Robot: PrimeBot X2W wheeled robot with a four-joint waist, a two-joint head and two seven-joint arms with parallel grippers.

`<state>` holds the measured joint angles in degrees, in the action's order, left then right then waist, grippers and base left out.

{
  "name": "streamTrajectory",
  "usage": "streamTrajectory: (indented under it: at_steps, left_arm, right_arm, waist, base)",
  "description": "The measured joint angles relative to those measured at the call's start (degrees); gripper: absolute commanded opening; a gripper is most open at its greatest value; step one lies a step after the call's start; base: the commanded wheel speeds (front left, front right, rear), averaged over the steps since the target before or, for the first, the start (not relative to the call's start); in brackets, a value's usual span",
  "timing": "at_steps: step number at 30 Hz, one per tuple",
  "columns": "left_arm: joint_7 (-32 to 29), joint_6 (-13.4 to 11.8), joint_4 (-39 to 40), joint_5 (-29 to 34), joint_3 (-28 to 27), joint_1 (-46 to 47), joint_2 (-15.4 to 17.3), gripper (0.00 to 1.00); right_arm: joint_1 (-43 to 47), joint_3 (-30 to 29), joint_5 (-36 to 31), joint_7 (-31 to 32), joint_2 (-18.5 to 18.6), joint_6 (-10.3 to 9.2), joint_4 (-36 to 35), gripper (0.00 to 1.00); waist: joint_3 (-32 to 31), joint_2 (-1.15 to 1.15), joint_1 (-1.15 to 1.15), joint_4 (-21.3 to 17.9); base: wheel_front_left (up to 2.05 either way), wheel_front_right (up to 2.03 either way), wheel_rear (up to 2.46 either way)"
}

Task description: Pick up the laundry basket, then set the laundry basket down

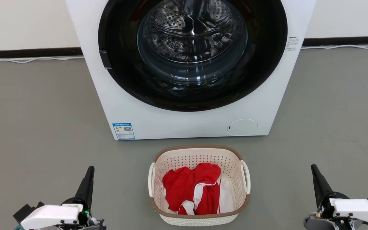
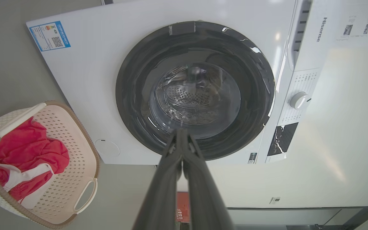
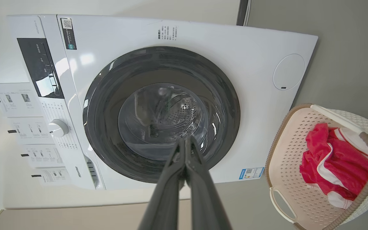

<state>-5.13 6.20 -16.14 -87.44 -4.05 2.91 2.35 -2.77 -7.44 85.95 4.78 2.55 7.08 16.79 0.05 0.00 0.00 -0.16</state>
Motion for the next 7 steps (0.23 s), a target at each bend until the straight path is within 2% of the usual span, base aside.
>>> streamTrajectory:
  at_steps: [7]
  left_arm:
    - [-0.93,0.46,0.31,-3.71,-0.63,0.05,-0.04,0.00]
  right_arm:
    - [-0.08,-0.08,5.06,1.09,0.00,0.00,-0.87,0.00]
  waist:
    - [0.12,0.00,0.00,0.16]
  base:
    - [0.00,0.00,0.00]
